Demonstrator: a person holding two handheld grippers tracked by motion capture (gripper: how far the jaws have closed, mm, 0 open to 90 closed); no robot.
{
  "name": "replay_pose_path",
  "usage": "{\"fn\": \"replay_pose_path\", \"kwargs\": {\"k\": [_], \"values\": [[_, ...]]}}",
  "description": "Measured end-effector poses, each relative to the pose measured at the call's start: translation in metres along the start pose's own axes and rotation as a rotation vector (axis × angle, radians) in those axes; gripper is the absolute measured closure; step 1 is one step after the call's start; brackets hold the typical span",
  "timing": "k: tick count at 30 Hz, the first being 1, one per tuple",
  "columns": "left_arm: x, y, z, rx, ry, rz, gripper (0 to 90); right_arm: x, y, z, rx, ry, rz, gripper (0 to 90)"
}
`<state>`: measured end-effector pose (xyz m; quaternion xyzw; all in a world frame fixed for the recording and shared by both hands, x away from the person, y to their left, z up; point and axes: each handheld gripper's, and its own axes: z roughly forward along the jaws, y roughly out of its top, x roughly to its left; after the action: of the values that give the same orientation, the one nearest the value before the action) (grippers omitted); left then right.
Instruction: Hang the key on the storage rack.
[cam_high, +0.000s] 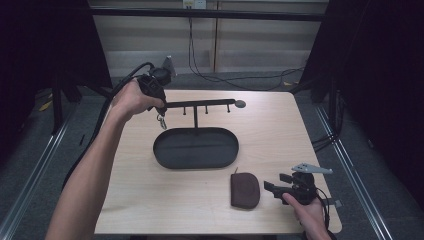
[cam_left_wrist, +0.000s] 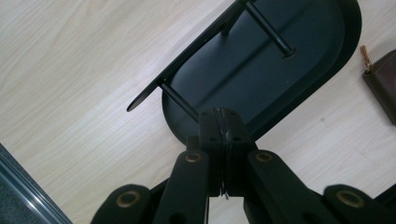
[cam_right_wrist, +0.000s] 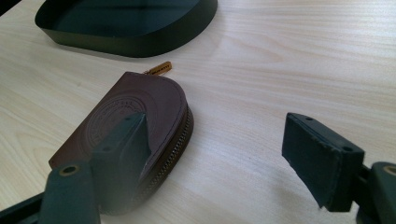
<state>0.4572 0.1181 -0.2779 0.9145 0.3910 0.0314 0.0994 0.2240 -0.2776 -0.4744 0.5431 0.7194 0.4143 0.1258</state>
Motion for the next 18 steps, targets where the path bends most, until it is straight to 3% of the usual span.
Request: {"fn": "replay_pose_path", "kwargs": {"k": [11, 18], "values": [[0.0056, 0.0031, 0.0033, 0.006, -0.002, -0.008, 89.4, -0.0001, -0.0001, -0.0002, 0.000, 0.001, -0.001, 22.8], [0.0078, 0.0046, 0.0043, -0.011, 0.020, -0.016, 89.3, 0.0000, -0.0001, -0.0002, -0.001, 0.003, -0.001, 22.9]]}}
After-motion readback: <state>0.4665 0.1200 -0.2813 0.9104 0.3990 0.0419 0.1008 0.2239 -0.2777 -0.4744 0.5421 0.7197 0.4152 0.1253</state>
